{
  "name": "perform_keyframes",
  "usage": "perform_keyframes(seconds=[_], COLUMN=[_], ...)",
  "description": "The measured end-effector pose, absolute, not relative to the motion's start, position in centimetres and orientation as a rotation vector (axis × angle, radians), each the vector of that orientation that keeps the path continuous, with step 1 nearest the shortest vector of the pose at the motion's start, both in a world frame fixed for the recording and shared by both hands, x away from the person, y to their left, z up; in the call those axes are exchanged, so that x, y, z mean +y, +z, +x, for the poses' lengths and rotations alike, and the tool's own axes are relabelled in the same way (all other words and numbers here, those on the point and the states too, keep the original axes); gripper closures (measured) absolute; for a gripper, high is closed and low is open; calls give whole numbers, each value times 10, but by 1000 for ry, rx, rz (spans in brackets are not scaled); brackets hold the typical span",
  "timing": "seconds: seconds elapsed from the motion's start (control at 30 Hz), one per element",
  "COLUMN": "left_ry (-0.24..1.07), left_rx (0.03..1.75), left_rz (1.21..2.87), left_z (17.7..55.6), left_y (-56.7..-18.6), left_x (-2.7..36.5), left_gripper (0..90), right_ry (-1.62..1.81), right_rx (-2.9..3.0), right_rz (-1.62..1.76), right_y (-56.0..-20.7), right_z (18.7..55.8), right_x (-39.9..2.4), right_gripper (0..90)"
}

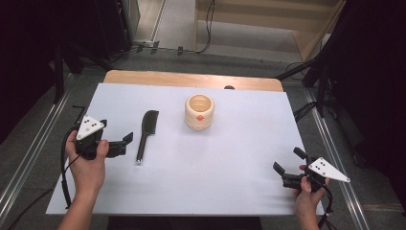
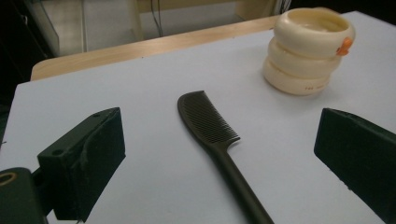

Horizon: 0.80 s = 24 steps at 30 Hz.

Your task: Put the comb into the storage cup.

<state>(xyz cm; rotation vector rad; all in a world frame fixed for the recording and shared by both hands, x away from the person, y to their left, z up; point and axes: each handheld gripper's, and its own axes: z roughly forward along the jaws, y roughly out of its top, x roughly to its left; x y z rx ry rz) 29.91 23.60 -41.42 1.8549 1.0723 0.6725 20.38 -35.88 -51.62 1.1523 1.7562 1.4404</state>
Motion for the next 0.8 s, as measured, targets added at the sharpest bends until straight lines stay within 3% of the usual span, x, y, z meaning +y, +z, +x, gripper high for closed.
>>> perform_keyframes(seconds=[0.53, 0.7, 0.8], left_ry=[616, 638, 602], left_rx=[1132, 1208, 1222], left_rz=[1966, 1993, 2033], left_z=[332, 341, 347], left_y=[-415, -417, -419], left_x=[214, 206, 202], left_gripper=[25, 121, 133], right_ry=[1440, 1437, 1433], right_rx=[1753, 1752, 1751], right_rz=[1161, 1169, 1166], right_y=[-517, -517, -517], right_z=[205, 205, 205], right_x=[-359, -358, -359], right_gripper=[0, 0, 0])
